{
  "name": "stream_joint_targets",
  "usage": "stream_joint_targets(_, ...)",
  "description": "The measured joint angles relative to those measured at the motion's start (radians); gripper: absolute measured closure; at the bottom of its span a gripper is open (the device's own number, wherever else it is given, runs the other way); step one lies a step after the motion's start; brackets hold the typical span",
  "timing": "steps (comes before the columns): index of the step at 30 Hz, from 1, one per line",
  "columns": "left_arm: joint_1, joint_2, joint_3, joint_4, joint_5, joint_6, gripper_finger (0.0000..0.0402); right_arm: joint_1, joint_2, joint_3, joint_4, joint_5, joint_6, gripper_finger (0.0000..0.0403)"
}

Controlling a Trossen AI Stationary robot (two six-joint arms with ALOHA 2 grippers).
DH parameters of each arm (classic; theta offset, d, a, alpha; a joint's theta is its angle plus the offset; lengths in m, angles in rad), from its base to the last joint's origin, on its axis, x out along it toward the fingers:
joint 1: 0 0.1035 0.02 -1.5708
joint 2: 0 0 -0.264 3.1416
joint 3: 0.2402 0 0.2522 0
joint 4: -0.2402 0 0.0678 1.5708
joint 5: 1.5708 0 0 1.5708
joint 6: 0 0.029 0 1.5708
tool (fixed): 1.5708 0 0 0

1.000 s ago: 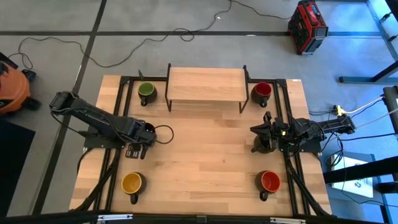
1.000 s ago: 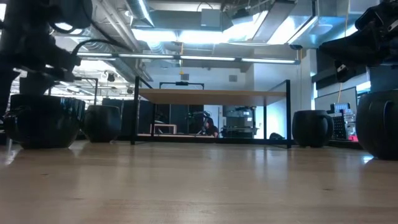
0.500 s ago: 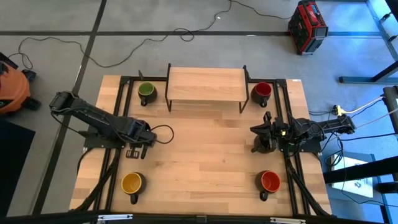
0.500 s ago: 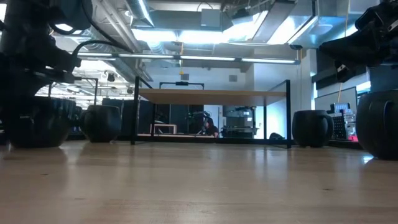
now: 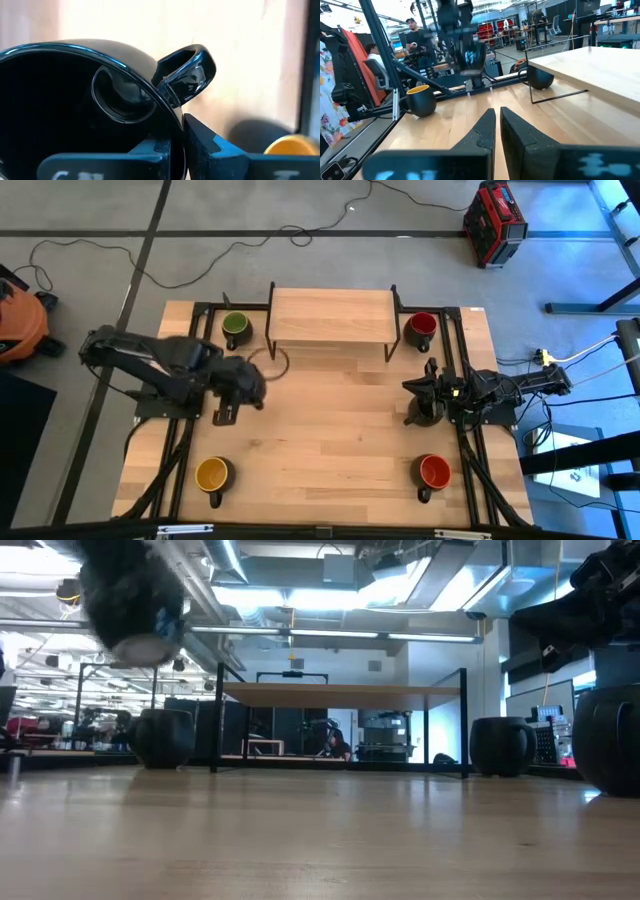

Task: Place coffee mugs
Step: Put the left black mug on the shelf

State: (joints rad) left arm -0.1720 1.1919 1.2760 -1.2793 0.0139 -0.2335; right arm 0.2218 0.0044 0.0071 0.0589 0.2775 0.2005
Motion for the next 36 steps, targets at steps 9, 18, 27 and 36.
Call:
stream_joint_targets(9, 0.147, 0.209, 0.394, -0.162, -0.119, 0.195, 0.038, 0.0, 0.0, 0.0, 0.004, 0.004, 0.0, 0.0386)
stream_joint_targets(18, 0.353, 0.427, 0.692, -0.209, -0.128, 0.563, 0.038, 0.0, 0.0, 0.0, 0.006, 0.045, 0.0, 0.0386)
stream_joint_targets(27, 0.555, 0.559, 0.735, -0.203, -0.142, 0.893, 0.0379, 0.0, 0.0, 0.0, 0.005, 0.045, 0.011, 0.0386)
stream_joint_targets(36, 0.68, 0.682, 0.735, -0.182, -0.188, 1.206, 0.0378, 0.0, 0.0, 0.0, 0.005, 0.045, 0.031, 0.0386)
